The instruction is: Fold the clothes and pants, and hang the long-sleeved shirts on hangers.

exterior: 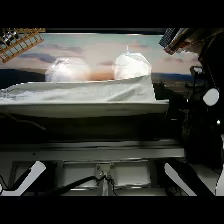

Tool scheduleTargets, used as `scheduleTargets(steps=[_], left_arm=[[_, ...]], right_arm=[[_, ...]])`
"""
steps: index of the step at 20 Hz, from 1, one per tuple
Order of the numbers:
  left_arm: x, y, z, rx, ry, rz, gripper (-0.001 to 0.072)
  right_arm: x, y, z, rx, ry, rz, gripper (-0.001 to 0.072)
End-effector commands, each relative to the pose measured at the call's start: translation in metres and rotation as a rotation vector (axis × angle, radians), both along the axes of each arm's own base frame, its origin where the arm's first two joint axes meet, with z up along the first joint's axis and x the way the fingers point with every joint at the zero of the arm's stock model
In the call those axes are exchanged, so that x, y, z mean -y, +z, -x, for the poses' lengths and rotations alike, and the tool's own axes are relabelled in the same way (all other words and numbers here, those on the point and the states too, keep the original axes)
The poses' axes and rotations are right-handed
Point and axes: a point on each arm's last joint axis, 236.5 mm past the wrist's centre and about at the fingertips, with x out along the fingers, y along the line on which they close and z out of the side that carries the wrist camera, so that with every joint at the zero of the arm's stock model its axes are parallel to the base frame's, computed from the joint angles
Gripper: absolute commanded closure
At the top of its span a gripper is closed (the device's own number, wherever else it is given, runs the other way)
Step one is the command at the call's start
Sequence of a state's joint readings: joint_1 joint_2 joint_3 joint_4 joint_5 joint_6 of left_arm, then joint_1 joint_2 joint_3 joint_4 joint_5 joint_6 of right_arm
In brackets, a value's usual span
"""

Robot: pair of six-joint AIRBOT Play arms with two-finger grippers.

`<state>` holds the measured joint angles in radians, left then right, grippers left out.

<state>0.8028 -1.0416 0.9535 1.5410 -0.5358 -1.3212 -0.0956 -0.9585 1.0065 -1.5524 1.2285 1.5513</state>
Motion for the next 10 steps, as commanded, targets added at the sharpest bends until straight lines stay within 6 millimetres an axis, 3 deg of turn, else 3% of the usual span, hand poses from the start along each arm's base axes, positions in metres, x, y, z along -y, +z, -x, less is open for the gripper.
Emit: scheduleTargets(steps=[1, 6, 10], left_arm=[[0.016, 0.009, -0.047, 0.086, -0.081, -0.055, 0.0683], [0.003, -0.028, -0.078, 0.163, -0.035, 0.012, 0.0683], [0.012, -0.075, -0.11, 0.14, -0.085, 0.033, 0.0682]], right_arm=[[0.005, 0.004, -0.06, 0.049, 0.02, 0.009, 0.0675], [0.0, -0.02, -0.151, 0.049, 0.04, -0.045, 0.0675], [-0.009, -0.068, -0.208, 0.022, 0.069, -0.1, 0.0673]])
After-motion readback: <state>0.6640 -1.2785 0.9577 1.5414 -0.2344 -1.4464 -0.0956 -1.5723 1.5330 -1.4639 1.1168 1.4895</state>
